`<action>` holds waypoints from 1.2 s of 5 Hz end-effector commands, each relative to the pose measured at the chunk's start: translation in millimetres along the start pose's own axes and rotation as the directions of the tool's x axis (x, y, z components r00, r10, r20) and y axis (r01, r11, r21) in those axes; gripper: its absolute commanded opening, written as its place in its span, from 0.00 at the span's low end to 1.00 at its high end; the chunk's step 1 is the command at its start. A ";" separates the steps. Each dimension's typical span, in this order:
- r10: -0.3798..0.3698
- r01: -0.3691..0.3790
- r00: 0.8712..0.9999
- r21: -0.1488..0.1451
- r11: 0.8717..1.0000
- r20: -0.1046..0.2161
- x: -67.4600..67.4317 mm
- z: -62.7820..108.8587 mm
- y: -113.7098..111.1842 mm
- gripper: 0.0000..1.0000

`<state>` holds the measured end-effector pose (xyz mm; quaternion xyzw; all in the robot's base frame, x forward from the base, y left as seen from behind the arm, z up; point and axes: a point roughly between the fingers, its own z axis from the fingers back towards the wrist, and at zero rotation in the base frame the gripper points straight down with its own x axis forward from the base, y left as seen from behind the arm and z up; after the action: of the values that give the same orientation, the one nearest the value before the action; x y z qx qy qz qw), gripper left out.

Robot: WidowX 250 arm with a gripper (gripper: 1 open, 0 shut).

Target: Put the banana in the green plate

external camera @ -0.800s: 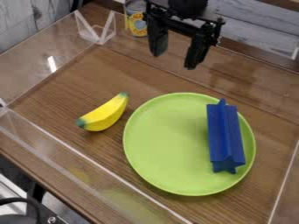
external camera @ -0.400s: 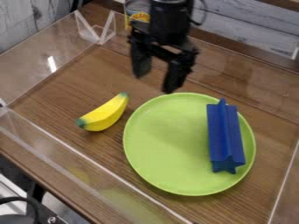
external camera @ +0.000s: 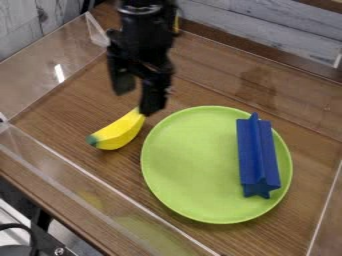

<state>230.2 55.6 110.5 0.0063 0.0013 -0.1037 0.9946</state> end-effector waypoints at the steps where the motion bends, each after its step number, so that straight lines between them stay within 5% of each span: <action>1: -0.044 0.042 0.997 0.034 0.999 0.058 -6.1 1.3 14.1 1.00; 6: -0.041 0.040 0.994 0.010 0.999 0.104 -7.0 -42.2 28.2 1.00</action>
<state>226.0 83.4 63.2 -0.0003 -0.0390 -0.1252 0.9914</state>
